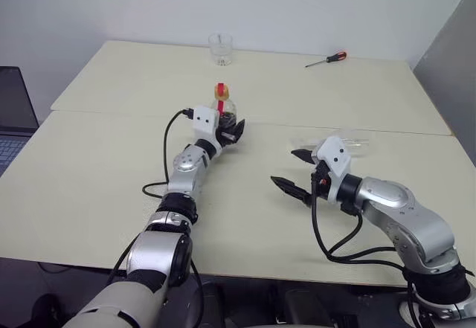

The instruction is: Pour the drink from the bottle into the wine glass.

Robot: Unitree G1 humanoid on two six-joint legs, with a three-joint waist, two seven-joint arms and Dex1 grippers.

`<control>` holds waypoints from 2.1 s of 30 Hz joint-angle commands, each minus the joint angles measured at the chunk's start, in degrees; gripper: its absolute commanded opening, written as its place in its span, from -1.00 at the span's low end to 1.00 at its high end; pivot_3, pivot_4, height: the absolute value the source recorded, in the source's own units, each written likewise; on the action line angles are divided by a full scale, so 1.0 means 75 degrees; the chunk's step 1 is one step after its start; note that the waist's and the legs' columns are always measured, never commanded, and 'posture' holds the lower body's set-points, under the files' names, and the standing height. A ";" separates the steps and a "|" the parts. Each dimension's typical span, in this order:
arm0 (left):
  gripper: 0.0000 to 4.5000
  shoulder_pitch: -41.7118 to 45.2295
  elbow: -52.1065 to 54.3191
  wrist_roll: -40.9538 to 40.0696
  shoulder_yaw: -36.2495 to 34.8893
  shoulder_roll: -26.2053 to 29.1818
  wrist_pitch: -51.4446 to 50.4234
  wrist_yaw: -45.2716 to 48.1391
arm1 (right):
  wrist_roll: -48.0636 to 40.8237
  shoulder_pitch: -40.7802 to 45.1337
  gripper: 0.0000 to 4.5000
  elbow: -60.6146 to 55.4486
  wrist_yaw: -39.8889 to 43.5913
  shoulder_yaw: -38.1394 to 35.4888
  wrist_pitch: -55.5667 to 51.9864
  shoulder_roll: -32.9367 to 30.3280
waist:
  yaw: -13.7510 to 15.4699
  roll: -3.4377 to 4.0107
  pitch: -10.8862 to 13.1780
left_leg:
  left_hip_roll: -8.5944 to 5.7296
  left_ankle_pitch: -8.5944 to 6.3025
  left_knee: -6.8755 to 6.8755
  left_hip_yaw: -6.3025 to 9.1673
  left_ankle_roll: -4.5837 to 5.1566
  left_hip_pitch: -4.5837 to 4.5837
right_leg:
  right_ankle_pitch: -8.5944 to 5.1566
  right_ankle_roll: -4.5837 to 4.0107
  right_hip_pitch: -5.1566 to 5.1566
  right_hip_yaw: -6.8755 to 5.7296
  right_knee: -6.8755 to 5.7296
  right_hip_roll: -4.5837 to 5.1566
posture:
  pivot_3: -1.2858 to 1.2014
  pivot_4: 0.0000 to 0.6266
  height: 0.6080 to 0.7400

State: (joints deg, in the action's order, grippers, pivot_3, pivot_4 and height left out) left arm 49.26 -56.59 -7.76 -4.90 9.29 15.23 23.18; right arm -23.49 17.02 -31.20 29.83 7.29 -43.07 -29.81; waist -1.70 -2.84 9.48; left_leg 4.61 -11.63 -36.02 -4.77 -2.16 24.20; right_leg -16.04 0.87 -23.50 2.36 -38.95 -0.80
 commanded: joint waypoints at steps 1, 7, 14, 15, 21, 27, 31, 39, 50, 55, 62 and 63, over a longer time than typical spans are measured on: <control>0.83 0.0430 -0.0323 0.0058 -0.0076 -0.0057 0.0427 0.0050 | -0.0041 0.0228 1.00 -0.0221 -0.0086 -0.0324 0.0027 0.0022 | 0.0000 0.0000 0.0000 | 0.0000 0.0000 -0.0001 0.0000 0.0000 0.0000 | 0.0000 0.0000 0.0000 0.0001 0.0000 0.0000 | 0.03 -0.52 1.00; 0.13 0.0699 -0.0791 -0.0059 -0.0265 -0.0107 0.0611 0.0047 | -0.0507 0.0695 1.00 -0.0292 -0.0312 -0.0804 -0.0306 0.0334 | -0.0003 0.0000 0.0000 | 0.0000 0.0000 -0.0003 0.0002 0.0000 0.0002 | 0.0002 -0.0003 0.0000 -0.0003 -0.0001 -0.0001 | 0.03 -0.52 1.00; -0.18 0.0554 0.0345 0.0470 0.0503 -0.0213 0.0120 0.0653 | 0.0153 0.2216 1.00 0.0361 -0.2067 -0.1194 -0.1369 0.0912 | 0.0006 0.0004 0.0003 | -0.0001 0.0001 -0.0004 0.0001 -0.0002 0.0016 | 0.0012 -0.0020 -0.0014 -0.0005 -0.0007 0.0003 | 0.03 -0.52 1.00; -0.20 0.0498 0.0682 0.0396 0.0568 -0.0267 -0.0235 0.0817 | 0.0160 0.2399 1.00 0.0446 -0.2230 -0.1248 -0.1663 0.0945 | 0.0006 0.0005 0.0003 | 0.0001 0.0002 -0.0008 -0.0001 -0.0003 0.0022 | 0.0018 -0.0031 -0.0018 -0.0006 -0.0008 0.0004 | 0.03 -0.52 1.00; -0.27 -0.1134 0.4808 0.0196 0.1420 -0.0311 -0.2763 0.1427 | -0.0271 0.3354 1.00 0.0053 -0.2830 -0.1814 -0.3488 0.1380 | -0.0008 0.0015 0.0002 | 0.0008 0.0022 -0.0010 -0.0008 -0.0035 0.0083 | 0.0019 -0.0038 -0.0085 0.0006 -0.0015 0.0010 | 0.03 -0.52 1.00; -0.32 -0.1534 0.5959 0.0342 0.1727 -0.0407 -0.3605 0.1117 | -0.0547 0.4174 1.00 -0.0441 -0.3242 -0.2424 -0.5135 0.2117 | -0.0016 0.0040 0.0017 | 0.0016 0.0009 -0.0006 0.0005 -0.0013 0.0083 | 0.0009 -0.0045 -0.0097 0.0015 -0.0040 -0.0002 | 0.03 -0.52 1.00; -0.38 -0.1589 0.6025 0.0402 0.1838 -0.0444 -0.3679 0.1027 | -0.0714 0.4279 1.00 -0.0756 -0.3137 -0.2712 -0.5789 0.2392 | -0.0004 0.0042 0.0015 | 0.0000 0.0008 -0.0014 0.0013 -0.0010 0.0079 | 0.0010 -0.0044 -0.0090 0.0010 -0.0064 0.0009 | 0.03 -0.52 1.00; -0.44 -0.1516 0.5902 0.0408 0.1879 -0.0616 -0.3658 0.0896 | -0.0428 0.4149 1.00 -0.0728 -0.3447 -0.2510 -0.5985 0.3005 | -0.0006 0.0042 0.0015 | -0.0001 0.0010 -0.0030 0.0019 -0.0006 0.0079 | 0.0012 -0.0041 -0.0090 0.0007 -0.0075 0.0007 | 0.03 -0.52 1.00; -0.51 -0.1702 0.6197 0.0413 0.1984 -0.0769 -0.3770 0.0844 | -0.0081 0.4021 1.00 -0.0659 -0.3743 -0.2376 -0.5645 0.3494 | -0.0012 0.0042 0.0015 | -0.0001 0.0010 -0.0026 0.0020 -0.0006 0.0081 | 0.0011 -0.0041 -0.0091 0.0007 -0.0071 0.0007 | 0.03 -0.52 1.00; -0.54 -0.1696 0.6205 0.0431 0.2025 -0.0785 -0.3763 0.0794 | 0.0110 0.4011 1.00 -0.0581 -0.3836 -0.2318 -0.5540 0.3627 | -0.0014 0.0042 0.0015 | -0.0001 0.0010 -0.0026 0.0020 -0.0006 0.0080 | 0.0011 -0.0041 -0.0091 0.0005 -0.0072 0.0007 | 0.03 -0.52 1.00; -0.55 -0.1664 0.6171 0.0475 0.2023 -0.0791 -0.3731 0.0721 | 0.0454 0.4149 1.00 -0.0709 -0.4134 -0.2102 -0.5697 0.3695 | -0.0016 0.0043 0.0015 | -0.0001 0.0010 -0.0025 0.0019 -0.0006 0.0081 | 0.0011 -0.0041 -0.0092 0.0004 -0.0070 0.0006 | 0.03 -0.52 1.00; -0.55 -0.1668 0.6198 0.0387 0.2004 -0.0750 -0.3748 0.0850 | 0.0489 0.4142 1.00 -0.0904 -0.4191 -0.2109 -0.5900 0.3738 | -0.0015 0.0043 0.0015 | -0.0001 0.0010 -0.0025 0.0019 -0.0006 0.0080 | 0.0011 -0.0041 -0.0092 0.0004 -0.0070 0.0006 | 0.03 -0.52 1.00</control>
State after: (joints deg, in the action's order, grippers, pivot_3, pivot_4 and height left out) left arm 35.62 -13.43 -4.14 9.82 3.96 -13.74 28.75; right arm -20.40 46.62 -34.29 -0.85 -8.69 -86.07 -2.06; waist -1.82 -2.52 9.59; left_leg 4.60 -11.55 -36.20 -4.63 -2.20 24.81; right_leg -15.96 0.56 -24.19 2.39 -39.48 -0.76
